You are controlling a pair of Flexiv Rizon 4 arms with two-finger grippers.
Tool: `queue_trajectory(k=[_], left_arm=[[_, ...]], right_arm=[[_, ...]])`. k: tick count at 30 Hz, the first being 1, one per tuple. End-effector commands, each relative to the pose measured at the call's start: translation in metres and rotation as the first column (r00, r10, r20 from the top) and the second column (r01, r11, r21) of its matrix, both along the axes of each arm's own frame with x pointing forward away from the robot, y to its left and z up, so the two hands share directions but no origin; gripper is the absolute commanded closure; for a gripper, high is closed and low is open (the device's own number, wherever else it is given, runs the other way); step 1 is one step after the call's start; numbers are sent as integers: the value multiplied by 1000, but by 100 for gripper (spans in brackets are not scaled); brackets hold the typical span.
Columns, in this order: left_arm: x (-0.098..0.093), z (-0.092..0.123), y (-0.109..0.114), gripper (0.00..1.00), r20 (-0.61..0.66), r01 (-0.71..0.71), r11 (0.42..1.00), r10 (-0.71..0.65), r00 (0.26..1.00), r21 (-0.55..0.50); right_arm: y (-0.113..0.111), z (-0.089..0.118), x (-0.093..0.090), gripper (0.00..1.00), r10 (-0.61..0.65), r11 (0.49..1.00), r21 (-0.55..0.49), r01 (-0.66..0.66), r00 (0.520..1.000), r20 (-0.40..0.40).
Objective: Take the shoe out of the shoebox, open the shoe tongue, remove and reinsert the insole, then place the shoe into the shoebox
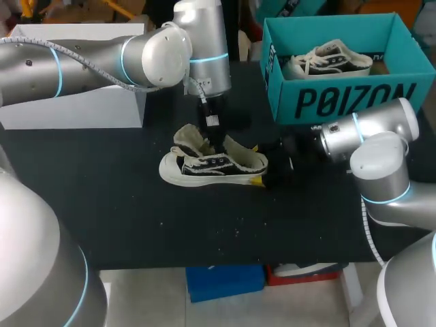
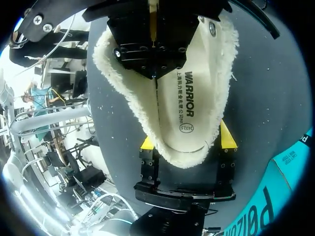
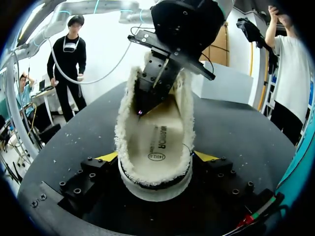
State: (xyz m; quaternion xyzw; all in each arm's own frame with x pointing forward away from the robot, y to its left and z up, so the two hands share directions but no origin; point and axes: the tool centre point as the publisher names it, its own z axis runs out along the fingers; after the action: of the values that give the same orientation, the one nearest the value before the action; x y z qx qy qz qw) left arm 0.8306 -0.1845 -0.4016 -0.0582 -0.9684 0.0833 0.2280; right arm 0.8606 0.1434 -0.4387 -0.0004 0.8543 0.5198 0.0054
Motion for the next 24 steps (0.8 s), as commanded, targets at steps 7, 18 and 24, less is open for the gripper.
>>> queue_trajectory(k=[7, 18, 24], left_arm=[[-4, -12, -4, 100, 31, -6, 1000, 5, 1000, 21], [-8, -21, -4, 100, 55, 1, 999, -3, 998, 42], [-6, -23, -3, 100, 77, 0, 999, -4, 997, 46]], right_arm=[[1, -3, 1, 100, -4, 1000, 0, 4, 1000, 1], [1, -3, 1, 100, -4, 1000, 0, 4, 1000, 1], [1, -3, 1, 100, -4, 1000, 0, 4, 1000, 1]])
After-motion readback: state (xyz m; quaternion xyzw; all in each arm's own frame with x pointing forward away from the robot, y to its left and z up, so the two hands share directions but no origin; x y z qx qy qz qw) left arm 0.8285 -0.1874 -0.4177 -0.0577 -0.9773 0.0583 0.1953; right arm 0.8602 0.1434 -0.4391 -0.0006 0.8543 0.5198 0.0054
